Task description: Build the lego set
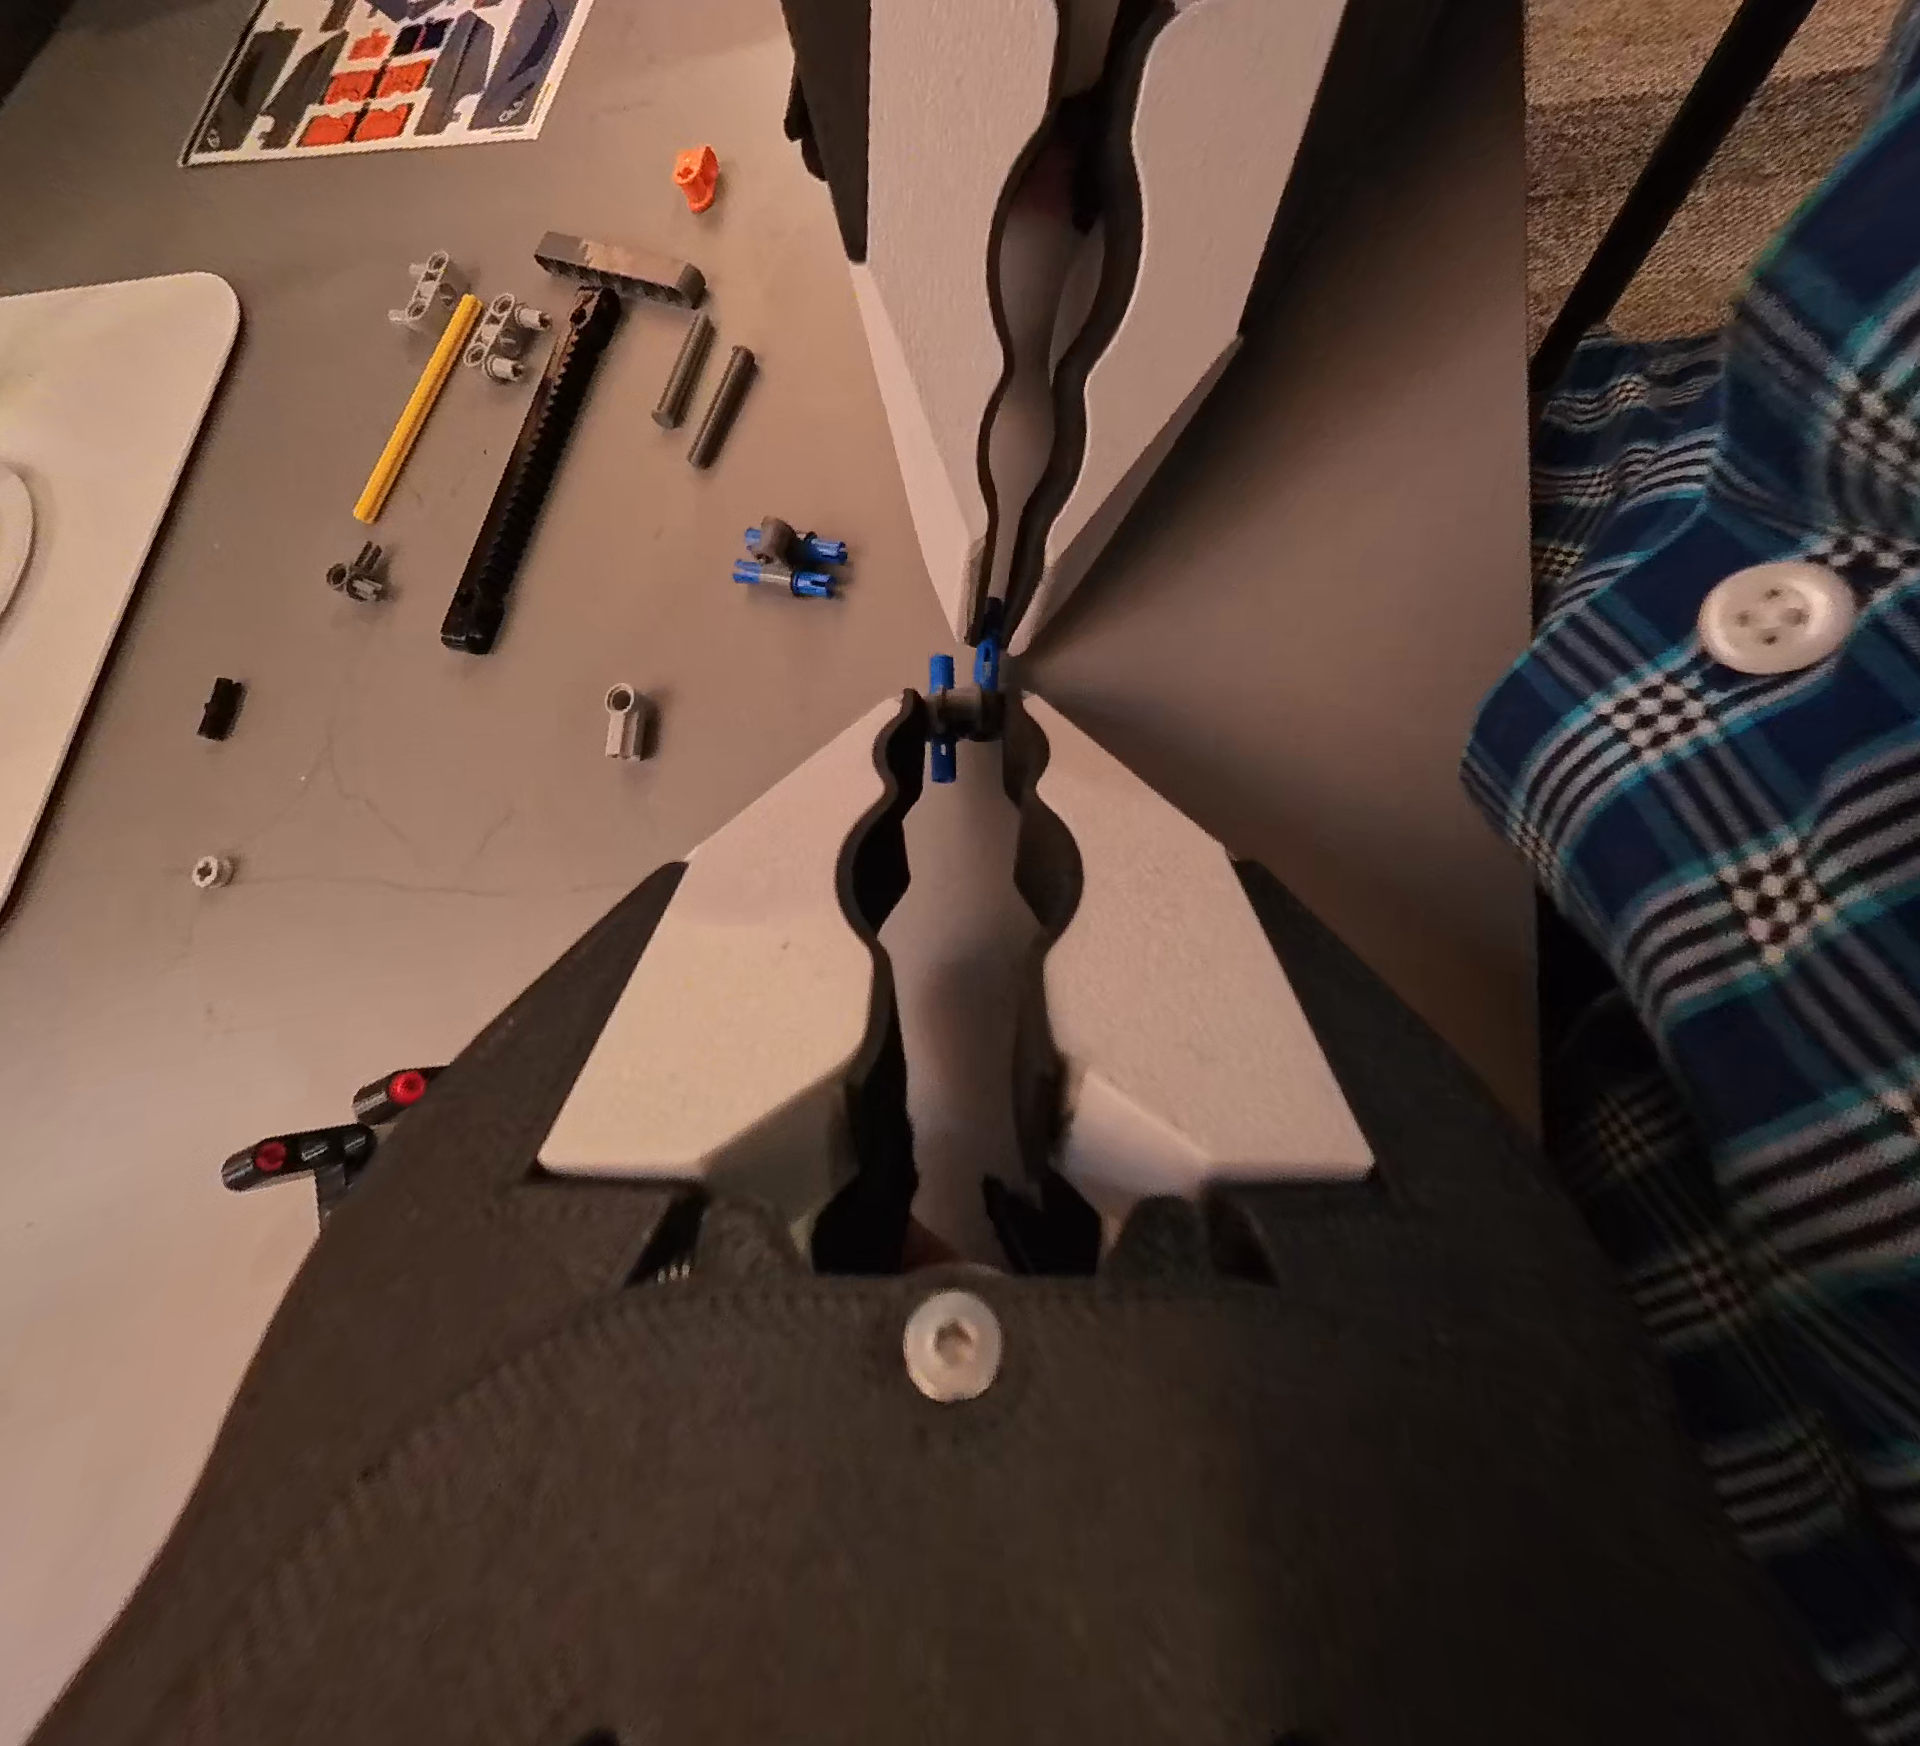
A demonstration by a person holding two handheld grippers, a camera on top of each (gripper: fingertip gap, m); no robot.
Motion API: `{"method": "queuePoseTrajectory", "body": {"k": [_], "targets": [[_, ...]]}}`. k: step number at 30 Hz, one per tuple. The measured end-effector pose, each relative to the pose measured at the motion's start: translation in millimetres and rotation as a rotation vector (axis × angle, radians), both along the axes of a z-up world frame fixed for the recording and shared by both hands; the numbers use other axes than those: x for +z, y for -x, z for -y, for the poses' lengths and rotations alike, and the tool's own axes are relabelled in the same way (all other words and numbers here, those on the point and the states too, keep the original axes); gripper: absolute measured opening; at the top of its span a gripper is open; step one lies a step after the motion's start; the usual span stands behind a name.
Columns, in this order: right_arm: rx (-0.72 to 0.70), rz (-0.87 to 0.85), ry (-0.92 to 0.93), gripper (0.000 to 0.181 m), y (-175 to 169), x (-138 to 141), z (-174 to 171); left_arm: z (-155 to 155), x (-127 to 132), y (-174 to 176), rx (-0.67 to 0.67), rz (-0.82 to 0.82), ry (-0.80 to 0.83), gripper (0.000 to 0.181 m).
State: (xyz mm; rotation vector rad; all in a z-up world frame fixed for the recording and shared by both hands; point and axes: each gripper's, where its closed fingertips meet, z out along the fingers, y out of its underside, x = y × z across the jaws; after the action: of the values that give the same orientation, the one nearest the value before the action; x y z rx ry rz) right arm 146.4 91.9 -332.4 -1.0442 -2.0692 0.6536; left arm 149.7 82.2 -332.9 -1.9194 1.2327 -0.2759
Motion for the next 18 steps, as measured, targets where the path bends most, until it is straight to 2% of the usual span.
{"method": "queuePoseTrajectory", "body": {"k": [9, 18], "targets": [[-0.011, 0.029, -0.036, 0.001, 0.0, -2.9, -1.7, -1.5, -4.3, 1.8, -0.005, -0.078, -0.006, 0.013], [-0.039, 0.097, -0.16, 0.001, -1.1, -2.9, -8.0, -5.3, -4.7, 2.2, -0.011, -0.182, -0.017, 0.013]]}}
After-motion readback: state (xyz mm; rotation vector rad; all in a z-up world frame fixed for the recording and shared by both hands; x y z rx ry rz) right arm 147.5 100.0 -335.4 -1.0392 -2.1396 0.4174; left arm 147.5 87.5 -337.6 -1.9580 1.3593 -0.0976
